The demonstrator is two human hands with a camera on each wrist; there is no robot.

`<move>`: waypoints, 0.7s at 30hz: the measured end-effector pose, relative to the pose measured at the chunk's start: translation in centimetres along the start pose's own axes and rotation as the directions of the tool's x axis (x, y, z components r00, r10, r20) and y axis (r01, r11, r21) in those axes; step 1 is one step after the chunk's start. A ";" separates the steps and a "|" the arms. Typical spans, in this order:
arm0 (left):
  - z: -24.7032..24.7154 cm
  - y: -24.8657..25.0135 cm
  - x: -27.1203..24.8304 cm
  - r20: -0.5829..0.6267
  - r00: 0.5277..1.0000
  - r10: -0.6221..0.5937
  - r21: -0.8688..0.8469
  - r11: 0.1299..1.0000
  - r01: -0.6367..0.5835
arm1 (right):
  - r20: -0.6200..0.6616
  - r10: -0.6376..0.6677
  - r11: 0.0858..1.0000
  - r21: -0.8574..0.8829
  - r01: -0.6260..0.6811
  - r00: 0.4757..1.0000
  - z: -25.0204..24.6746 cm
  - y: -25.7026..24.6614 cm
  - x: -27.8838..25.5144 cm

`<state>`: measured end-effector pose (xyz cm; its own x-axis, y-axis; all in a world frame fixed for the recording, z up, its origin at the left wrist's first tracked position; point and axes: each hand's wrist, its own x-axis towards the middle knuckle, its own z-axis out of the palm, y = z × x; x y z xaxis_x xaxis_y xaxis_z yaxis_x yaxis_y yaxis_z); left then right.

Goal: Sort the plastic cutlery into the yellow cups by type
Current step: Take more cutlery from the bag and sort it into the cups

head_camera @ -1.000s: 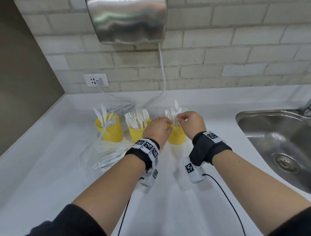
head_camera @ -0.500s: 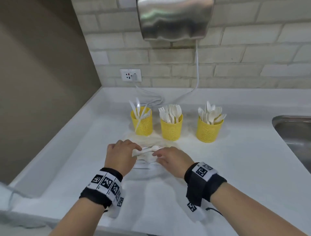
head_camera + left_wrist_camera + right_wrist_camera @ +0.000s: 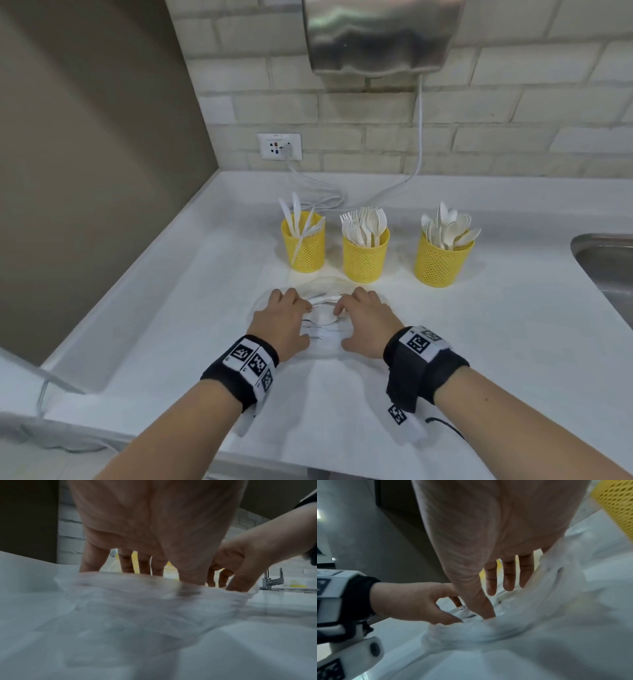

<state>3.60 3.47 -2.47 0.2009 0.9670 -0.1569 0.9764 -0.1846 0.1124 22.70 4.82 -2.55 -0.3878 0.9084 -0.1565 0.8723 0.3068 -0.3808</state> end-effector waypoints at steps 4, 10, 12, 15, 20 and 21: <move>-0.4 0.1 0.9 0.114 0.993 0.007 0.018 1.000 -0.009 | 0.009 0.013 1.000 0.012 -0.013 1.000 0.7 0.7 -0.8; 0.1 0.4 1.7 0.160 0.987 -0.017 0.120 0.993 -0.003 | -0.018 0.018 0.995 0.094 -0.016 1.000 0.6 1.5 -1.7; 0.4 0.4 2.0 0.170 0.985 -0.009 0.123 0.992 -0.012 | -0.028 0.021 0.992 0.122 -0.018 0.999 0.5 1.5 -1.9; 0.4 0.6 2.5 0.180 0.984 -0.009 0.122 0.992 -0.014 | -0.053 0.026 0.988 0.154 -0.018 0.998 0.3 1.6 -2.1; 0.2 1.1 2.7 0.153 0.988 0.013 0.143 0.989 -0.035 | -0.087 0.044 0.980 0.195 -0.026 0.995 -0.1 1.9 -2.6; 0.2 1.1 2.7 0.156 0.988 0.013 0.148 0.988 -0.036 | -0.098 0.050 0.978 0.206 -0.028 0.994 -0.2 2.0 -2.7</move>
<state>5.27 5.85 -2.96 0.2235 0.9252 -0.3066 0.9694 -0.2436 -0.0286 25.59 3.01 -2.71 -0.3129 0.9460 -0.0848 0.8027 0.2156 -0.5561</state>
